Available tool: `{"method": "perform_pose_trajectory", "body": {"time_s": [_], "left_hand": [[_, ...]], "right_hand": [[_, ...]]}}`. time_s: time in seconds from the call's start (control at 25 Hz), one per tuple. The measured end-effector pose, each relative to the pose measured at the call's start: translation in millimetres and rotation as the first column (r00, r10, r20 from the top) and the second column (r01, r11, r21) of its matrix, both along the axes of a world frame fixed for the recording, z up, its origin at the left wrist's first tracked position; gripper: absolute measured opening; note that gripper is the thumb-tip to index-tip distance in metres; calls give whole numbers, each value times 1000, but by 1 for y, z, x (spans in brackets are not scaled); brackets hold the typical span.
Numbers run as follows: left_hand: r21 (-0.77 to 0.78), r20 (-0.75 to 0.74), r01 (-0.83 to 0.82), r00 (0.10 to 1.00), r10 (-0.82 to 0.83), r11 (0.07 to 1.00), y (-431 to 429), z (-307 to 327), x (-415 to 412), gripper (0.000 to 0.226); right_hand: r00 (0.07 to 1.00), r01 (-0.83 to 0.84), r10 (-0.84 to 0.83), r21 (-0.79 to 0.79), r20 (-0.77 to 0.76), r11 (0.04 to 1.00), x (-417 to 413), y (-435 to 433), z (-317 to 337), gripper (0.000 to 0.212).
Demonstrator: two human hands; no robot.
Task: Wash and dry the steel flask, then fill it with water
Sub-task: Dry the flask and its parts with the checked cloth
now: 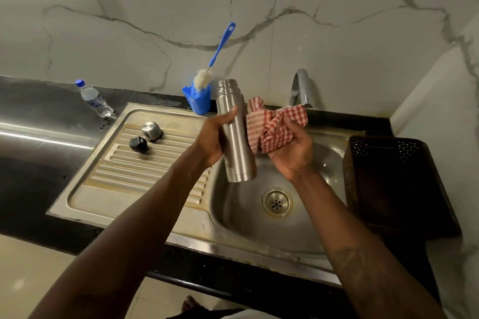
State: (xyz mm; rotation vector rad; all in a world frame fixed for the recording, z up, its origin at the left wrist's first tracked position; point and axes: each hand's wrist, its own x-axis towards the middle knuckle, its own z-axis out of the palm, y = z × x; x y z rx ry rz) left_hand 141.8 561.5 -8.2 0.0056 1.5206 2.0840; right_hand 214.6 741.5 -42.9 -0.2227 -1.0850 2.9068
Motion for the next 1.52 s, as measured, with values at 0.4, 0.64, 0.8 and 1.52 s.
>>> {"method": "perform_pose_trajectory", "body": {"time_s": [0.4,0.64,0.8,1.52], "left_hand": [[32,-244,-177,953,180,984,-5,24,-2,62],[21,-269,-367,894,358,930,-24,42,-21,39],[217,-157,-250,945,286,944,-46,44,-22,70],[-45,-129,-116,986,110,992,-79,78,-38,57]], "right_hand": [[988,-100,152,623,-31,776,-30,-81,89,71],[981,-105,-114,921,158,374,-41,-115,118,71],[941,-252,-155,929,300,271,-45,-131,127,93],[976,-75,-217,910,-17,-408,-46,-151,123,87]]}}
